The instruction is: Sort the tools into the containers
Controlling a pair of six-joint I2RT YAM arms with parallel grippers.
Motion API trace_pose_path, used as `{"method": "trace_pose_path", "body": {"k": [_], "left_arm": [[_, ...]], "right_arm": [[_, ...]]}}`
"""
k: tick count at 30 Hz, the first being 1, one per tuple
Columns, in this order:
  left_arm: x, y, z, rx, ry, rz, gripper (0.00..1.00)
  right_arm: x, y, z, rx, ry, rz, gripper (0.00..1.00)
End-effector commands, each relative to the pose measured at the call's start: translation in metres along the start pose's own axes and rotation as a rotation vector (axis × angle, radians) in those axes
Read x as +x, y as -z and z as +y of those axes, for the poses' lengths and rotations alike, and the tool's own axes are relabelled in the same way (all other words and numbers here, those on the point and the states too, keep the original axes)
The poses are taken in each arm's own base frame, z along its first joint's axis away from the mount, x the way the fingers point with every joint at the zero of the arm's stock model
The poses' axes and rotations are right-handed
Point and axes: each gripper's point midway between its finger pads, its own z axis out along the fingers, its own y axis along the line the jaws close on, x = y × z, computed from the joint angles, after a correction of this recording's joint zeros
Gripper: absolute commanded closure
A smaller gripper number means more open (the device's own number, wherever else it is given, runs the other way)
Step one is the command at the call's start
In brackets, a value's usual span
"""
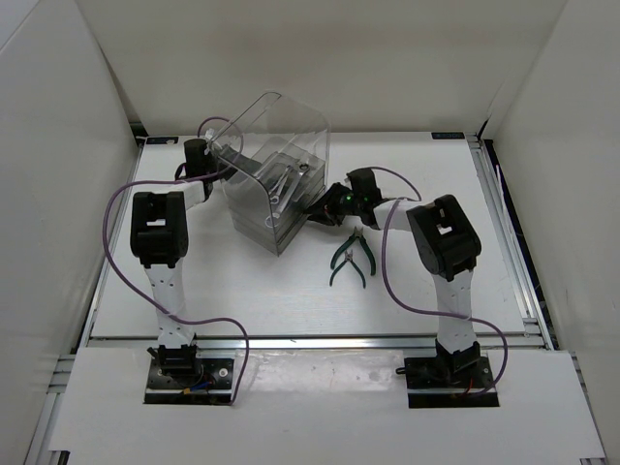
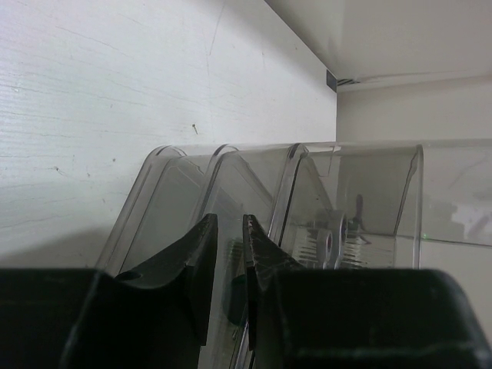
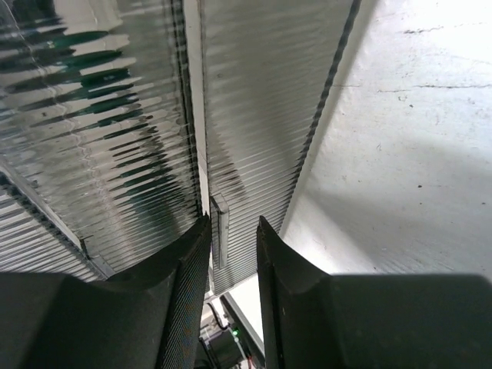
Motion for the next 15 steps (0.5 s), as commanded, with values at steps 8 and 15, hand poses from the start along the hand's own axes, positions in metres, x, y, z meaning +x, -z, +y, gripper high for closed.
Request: {"method": "trace_pose_path", "body": {"k": [8,15], "left_arm": [[0.005,0.019,-0.045,0.098,-0.034,0.045,0.67],[0.009,0.02,-0.042,0.103,-0.012,0.047,0.68]], "right_arm": [[-0.011,-0.004,0.01,-0.074,-0.002,-0.057,0.66],[-0.019,-0.011,0.019,-0.183,-0.037,-0.114,0.9]]}}
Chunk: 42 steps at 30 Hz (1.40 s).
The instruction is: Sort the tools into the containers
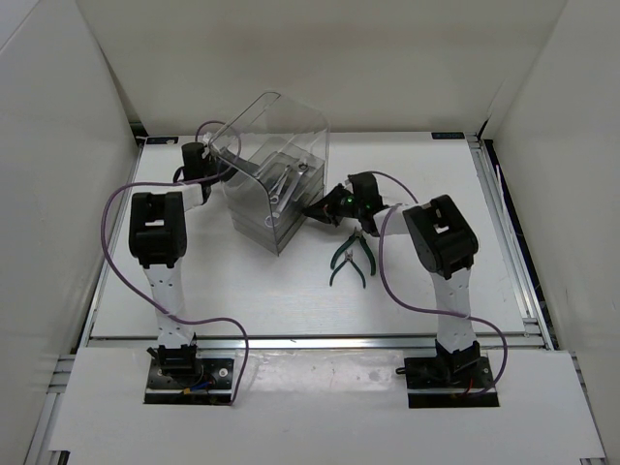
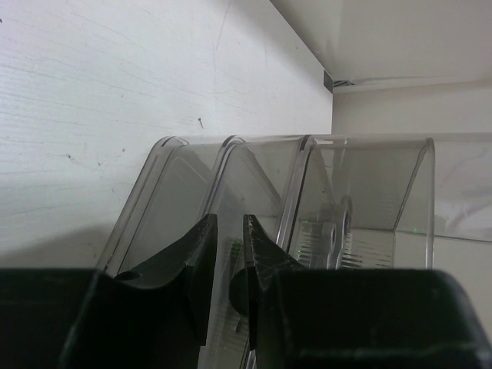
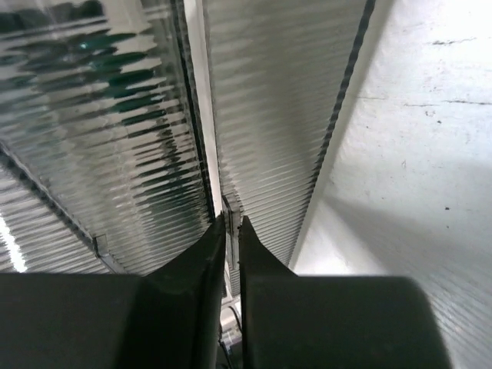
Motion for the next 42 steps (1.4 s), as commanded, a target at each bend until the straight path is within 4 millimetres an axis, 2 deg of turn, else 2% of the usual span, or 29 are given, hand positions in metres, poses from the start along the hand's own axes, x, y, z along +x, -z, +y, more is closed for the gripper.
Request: {"method": "trace_pose_path", "body": {"k": [1,2,3,5,7,10,11,13,14,15,17,18,20,22,23,26,27,28,29,30,31,37,38,42], "left_arm": [[0.009,0.016,-0.047,0.095,-0.043,0.044,0.68],[0.009,0.016,-0.048,0.096,-0.041,0.047,0.68],[0.01,0.016,-0.048,0.095,-0.042,0.047,0.68],[0.011,0.016,-0.047,0.095,-0.047,0.052,0.68],[0.012,0.017,-0.045,0.088,-0.046,0.056,0.67],[0.013,0.017,-0.042,0.082,-0.041,0.057,0.67],[0.013,0.016,-0.043,0.085,-0.034,0.055,0.67],[0.011,0.016,-0.043,0.09,-0.027,0.05,0.68],[0.01,0.016,-0.045,0.096,-0.024,0.048,0.68],[0.009,0.016,-0.043,0.098,-0.016,0.045,0.67],[0.008,0.014,-0.044,0.103,-0.016,0.045,0.67],[-0.003,0.02,-0.036,0.094,0.0,0.022,0.67],[-0.008,0.021,-0.03,0.092,0.016,0.01,0.67],[-0.016,0.025,-0.028,0.099,0.032,-0.003,0.68],[-0.019,0.027,-0.027,0.1,0.033,-0.008,0.67],[-0.026,0.031,-0.024,0.095,0.044,-0.028,0.67],[-0.028,0.032,-0.023,0.095,0.047,-0.028,0.67],[-0.029,0.034,-0.021,0.092,0.053,-0.033,0.68],[-0.029,0.032,-0.018,0.09,0.056,-0.031,0.68],[-0.029,0.033,-0.021,0.094,0.053,-0.03,0.68],[-0.029,0.033,-0.02,0.093,0.054,-0.03,0.68],[-0.024,0.035,-0.018,0.085,0.07,-0.024,0.68],[-0.023,0.035,-0.017,0.084,0.073,-0.021,0.68],[-0.021,0.038,-0.017,0.082,0.077,-0.021,0.68]], "right_arm": [[-0.02,-0.007,0.011,-0.096,0.014,-0.129,0.92],[-0.019,-0.005,0.004,-0.091,0.006,-0.142,0.94],[-0.022,-0.005,0.011,-0.121,0.007,-0.175,0.97],[-0.022,-0.004,0.004,-0.127,-0.008,-0.193,0.98],[-0.022,-0.003,0.01,-0.165,-0.021,-0.21,1.0],[-0.022,-0.001,0.003,-0.155,-0.03,-0.228,1.0],[-0.022,0.002,0.006,-0.153,-0.024,-0.233,1.0],[-0.02,0.006,-0.002,-0.121,-0.025,-0.239,1.0],[-0.021,0.01,0.003,-0.123,-0.016,-0.245,1.0],[-0.021,0.015,-0.004,-0.107,-0.02,-0.247,1.0],[-0.024,0.025,-0.003,-0.106,-0.014,-0.248,1.0],[-0.02,0.029,-0.011,-0.09,-0.017,-0.243,1.0],[-0.02,0.04,-0.009,-0.089,-0.01,-0.246,1.0],[-0.018,0.05,-0.022,-0.053,0.008,-0.244,1.0],[-0.016,0.056,-0.017,-0.054,0.023,-0.241,1.0],[-0.01,0.067,-0.028,-0.004,0.056,-0.221,1.0],[-0.009,0.072,-0.025,-0.002,0.072,-0.223,1.0],[-0.006,0.076,-0.035,0.033,0.058,-0.217,1.0],[-0.004,0.079,-0.04,0.049,0.064,-0.216,1.0],[-0.001,0.082,-0.035,0.048,0.072,-0.214,1.0],[0.001,0.086,-0.045,0.075,0.055,-0.209,1.0],[0.012,0.098,-0.056,0.136,0.045,-0.165,1.0],[0.014,0.1,-0.056,0.141,0.054,-0.159,0.99],[0.019,0.109,-0.053,0.158,0.08,-0.132,0.77]]}}
